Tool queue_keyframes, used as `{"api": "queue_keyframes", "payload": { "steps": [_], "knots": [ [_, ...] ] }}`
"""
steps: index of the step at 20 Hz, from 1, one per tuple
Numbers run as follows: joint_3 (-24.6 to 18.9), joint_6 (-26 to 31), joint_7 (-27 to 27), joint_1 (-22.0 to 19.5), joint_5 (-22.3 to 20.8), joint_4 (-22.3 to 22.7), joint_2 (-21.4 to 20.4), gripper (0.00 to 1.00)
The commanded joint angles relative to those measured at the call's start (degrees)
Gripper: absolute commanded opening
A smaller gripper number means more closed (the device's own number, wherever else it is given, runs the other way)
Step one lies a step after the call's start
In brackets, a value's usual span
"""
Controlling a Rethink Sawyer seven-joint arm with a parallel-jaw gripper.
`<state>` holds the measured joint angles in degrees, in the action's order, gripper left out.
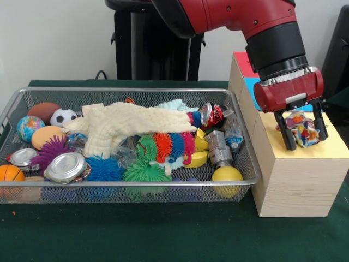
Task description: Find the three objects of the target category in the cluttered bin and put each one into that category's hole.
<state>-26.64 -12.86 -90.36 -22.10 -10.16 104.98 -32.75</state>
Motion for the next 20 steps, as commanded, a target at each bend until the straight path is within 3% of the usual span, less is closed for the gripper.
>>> {"api": "queue_keyframes", "payload": {
  "steps": [1,10,20],
  "knots": [
    [3.1,-1.1,-14.1,0.7,3.3,2.9,-0.6,1.0],
    [4.2,0.3,-14.2,2.8,6.3,2.5,-1.5,1.0],
    [3.6,6.7,-14.3,3.8,12.0,3.7,-4.6,1.0]
  ]
}}
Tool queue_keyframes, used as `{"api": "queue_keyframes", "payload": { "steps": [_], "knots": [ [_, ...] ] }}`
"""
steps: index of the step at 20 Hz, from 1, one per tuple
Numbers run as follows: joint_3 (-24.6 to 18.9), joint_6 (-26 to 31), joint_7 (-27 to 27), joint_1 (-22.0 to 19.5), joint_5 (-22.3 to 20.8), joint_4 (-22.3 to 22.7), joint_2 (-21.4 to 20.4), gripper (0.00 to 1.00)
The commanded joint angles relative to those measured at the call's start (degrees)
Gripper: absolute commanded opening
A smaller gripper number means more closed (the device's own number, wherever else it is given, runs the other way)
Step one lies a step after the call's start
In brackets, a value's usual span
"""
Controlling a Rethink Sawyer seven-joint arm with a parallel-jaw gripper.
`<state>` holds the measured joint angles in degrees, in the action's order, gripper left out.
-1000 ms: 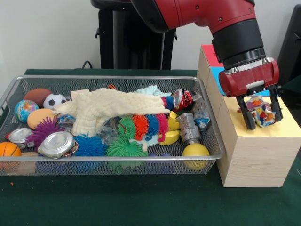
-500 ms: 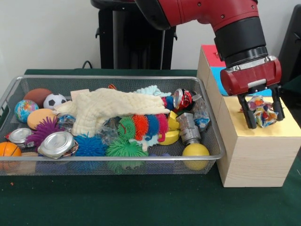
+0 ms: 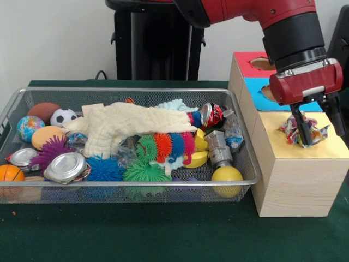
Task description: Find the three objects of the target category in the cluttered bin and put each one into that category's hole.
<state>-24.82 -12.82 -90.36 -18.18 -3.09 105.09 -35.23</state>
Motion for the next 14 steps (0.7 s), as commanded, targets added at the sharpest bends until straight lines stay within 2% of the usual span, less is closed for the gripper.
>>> {"api": "queue_keyframes", "payload": {
  "steps": [1,10,14],
  "knots": [
    [1.9,7.7,-13.9,-0.5,5.3,3.9,-2.7,1.0],
    [5.3,17.7,-10.7,1.1,9.3,2.0,-7.7,1.0],
    [8.4,24.6,-10.0,2.7,10.4,-0.2,-10.1,1.0]
  ]
}}
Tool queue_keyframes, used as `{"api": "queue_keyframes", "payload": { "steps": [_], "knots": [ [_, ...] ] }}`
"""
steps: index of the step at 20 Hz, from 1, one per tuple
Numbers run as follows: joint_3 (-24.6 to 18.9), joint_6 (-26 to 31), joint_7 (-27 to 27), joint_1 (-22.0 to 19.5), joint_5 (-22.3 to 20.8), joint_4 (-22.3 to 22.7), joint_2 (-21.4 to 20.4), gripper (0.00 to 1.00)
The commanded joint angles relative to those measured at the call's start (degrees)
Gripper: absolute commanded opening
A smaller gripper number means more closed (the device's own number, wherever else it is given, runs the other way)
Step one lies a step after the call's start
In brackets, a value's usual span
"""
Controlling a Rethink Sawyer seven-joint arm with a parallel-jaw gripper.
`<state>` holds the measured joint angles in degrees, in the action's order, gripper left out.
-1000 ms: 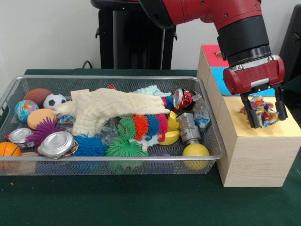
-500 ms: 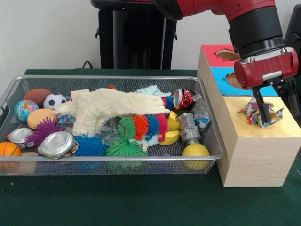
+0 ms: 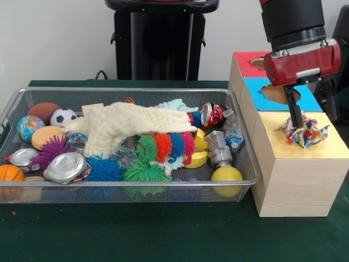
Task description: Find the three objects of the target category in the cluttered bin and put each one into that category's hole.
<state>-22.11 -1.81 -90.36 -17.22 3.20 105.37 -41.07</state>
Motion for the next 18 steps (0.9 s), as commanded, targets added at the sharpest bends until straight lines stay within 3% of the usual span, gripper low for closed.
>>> {"api": "queue_keyframes", "payload": {
  "steps": [1,7,18],
  "knots": [
    [6.4,15.6,-10.1,2.2,4.4,-1.0,-4.6,1.0],
    [10.1,24.1,-12.2,5.3,5.9,-3.4,-5.4,1.0],
    [15.6,30.5,-14.9,10.7,7.7,-5.8,-4.7,1.0]
  ]
}}
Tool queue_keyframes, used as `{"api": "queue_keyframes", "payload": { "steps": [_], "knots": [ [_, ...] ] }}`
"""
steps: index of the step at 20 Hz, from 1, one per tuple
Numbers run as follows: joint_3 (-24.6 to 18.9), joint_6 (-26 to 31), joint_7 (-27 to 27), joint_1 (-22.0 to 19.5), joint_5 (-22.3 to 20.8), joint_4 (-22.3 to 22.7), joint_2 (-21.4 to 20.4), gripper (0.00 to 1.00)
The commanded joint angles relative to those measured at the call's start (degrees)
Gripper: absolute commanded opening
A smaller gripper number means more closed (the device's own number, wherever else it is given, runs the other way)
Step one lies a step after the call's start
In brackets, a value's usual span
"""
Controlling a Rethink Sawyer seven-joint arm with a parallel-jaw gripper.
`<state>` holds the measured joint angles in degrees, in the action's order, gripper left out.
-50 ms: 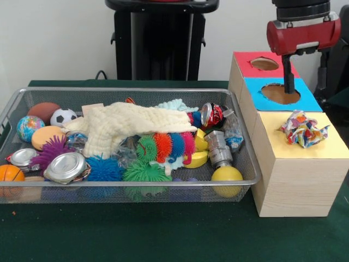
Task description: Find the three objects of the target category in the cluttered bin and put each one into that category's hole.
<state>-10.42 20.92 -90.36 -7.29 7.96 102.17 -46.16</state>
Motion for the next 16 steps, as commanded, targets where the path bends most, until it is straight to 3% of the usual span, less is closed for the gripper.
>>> {"api": "queue_keyframes", "payload": {
  "steps": [1,16],
  "knots": [
    [4.2,8.0,-14.8,1.0,3.3,-2.7,0.5,0.0],
    [5.3,4.5,-14.3,2.9,5.5,-1.7,1.5,0.0]
  ]
}}
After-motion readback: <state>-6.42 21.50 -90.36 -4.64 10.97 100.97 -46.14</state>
